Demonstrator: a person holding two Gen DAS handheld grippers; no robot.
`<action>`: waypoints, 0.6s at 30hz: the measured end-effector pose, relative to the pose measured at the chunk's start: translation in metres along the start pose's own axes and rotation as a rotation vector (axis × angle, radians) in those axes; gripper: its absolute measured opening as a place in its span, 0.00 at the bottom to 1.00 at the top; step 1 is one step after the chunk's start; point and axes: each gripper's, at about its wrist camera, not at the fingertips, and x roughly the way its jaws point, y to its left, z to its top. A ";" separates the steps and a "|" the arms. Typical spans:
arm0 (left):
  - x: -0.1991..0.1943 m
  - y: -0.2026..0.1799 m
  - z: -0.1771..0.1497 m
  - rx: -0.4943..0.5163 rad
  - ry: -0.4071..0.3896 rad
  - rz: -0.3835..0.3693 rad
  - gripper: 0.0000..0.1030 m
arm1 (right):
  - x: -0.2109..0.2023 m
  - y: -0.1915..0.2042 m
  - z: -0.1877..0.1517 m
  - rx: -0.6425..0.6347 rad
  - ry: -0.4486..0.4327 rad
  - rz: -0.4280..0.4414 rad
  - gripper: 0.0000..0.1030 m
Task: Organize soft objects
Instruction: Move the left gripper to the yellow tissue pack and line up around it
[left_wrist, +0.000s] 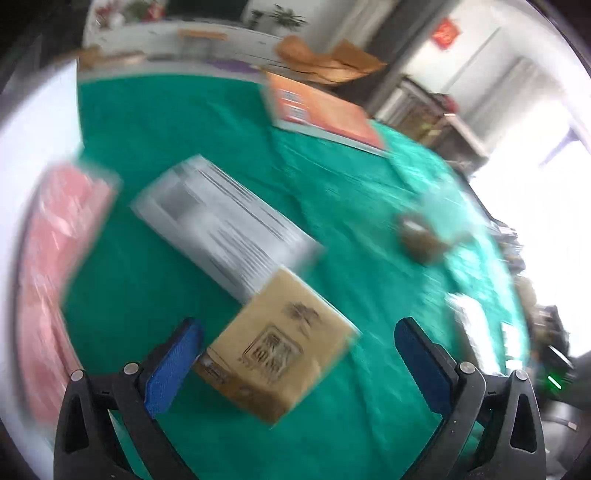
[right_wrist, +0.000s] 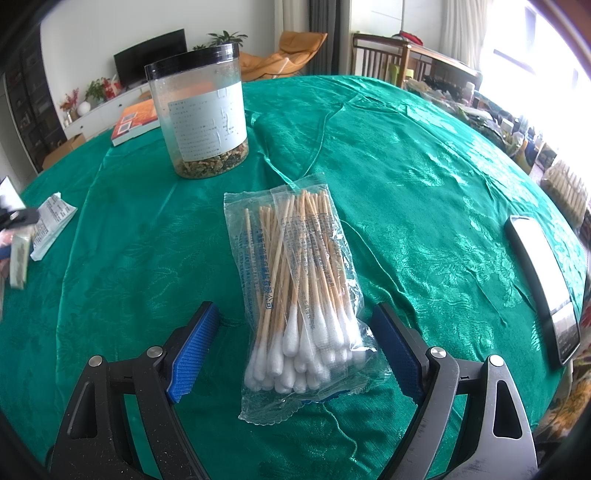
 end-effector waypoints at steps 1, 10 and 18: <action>-0.007 -0.004 -0.011 0.005 -0.007 -0.026 1.00 | 0.000 0.000 0.000 0.000 0.000 0.000 0.85; -0.010 -0.041 -0.037 0.216 -0.005 0.136 1.00 | 0.000 0.000 0.000 0.000 0.000 0.000 0.85; 0.033 -0.039 -0.049 0.217 0.024 0.368 1.00 | 0.000 0.000 0.000 0.000 0.000 0.000 0.85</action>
